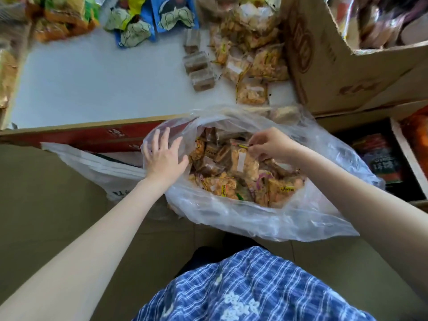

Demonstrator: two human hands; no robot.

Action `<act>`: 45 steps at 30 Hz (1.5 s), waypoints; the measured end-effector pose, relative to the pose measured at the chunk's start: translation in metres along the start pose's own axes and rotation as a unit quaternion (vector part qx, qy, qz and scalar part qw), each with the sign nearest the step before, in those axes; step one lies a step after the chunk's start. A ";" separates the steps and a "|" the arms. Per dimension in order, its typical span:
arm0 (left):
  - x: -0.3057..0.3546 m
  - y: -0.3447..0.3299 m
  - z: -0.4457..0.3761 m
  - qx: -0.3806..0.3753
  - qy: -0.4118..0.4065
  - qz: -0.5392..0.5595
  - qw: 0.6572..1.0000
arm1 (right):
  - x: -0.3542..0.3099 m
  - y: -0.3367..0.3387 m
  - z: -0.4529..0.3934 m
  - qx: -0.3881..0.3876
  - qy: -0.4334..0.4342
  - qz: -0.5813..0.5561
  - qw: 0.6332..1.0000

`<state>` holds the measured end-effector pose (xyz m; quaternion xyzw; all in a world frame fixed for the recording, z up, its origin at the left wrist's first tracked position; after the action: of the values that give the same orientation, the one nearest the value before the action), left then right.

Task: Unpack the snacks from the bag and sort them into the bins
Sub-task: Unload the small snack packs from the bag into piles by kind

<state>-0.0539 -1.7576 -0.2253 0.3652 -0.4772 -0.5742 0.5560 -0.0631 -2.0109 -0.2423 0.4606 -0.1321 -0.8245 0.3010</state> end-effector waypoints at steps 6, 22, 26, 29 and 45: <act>0.006 0.014 -0.011 0.026 0.014 0.016 0.999 | -0.021 0.042 -0.018 0.039 -0.033 -0.253 0.966; -0.003 -0.001 -0.007 -0.077 0.007 0.071 0.994 | -0.011 0.084 -0.047 0.147 -0.145 -0.452 0.868; 0.003 -0.005 -0.009 -0.090 -0.021 0.081 0.992 | -0.029 0.085 -0.020 0.149 -0.056 -0.415 0.896; 0.006 -0.012 -0.007 -0.098 -0.033 0.058 0.993 | -0.038 0.042 0.001 0.054 0.041 -0.168 0.983; -0.014 -0.020 0.012 -0.110 -0.031 0.061 0.992 | 0.024 -0.127 -0.004 -0.224 0.042 0.278 0.933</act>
<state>-0.0700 -1.7434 -0.2428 0.2538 -0.4500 -0.5990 0.6117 -0.1163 -1.9262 -0.3235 0.3606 -0.0534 -0.6960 0.6187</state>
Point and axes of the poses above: each hand's wrist, its own z-axis away from the middle knuckle, its own y-axis out of the back of the hand, x = y × z, the point moved 7 cm from there along -z, towards the middle knuckle, and after that the axes turned 3 degrees about z, right-handed, at the moved point
